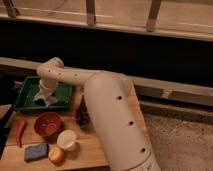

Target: Wipe tray with towel

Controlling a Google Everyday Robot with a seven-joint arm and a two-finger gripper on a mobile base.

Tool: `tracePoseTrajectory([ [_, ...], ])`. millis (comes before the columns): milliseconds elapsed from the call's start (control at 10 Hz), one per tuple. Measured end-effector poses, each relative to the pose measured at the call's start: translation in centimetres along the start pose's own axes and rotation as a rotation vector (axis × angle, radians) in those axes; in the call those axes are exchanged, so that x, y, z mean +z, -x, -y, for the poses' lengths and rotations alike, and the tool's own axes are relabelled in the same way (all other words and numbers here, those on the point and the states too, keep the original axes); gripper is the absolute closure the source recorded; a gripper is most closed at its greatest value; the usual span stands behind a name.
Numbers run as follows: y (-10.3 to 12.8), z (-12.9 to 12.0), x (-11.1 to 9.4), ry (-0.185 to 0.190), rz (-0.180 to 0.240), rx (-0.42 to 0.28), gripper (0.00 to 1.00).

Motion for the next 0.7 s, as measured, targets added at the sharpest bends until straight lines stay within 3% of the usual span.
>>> tracePoseTrajectory([
  [400, 0.6, 4.7, -0.8, -0.052, 0.028, 0.090, 1.00],
  [700, 4.7, 3.1, 0.3, -0.019, 0.073, 0.063, 1.00],
])
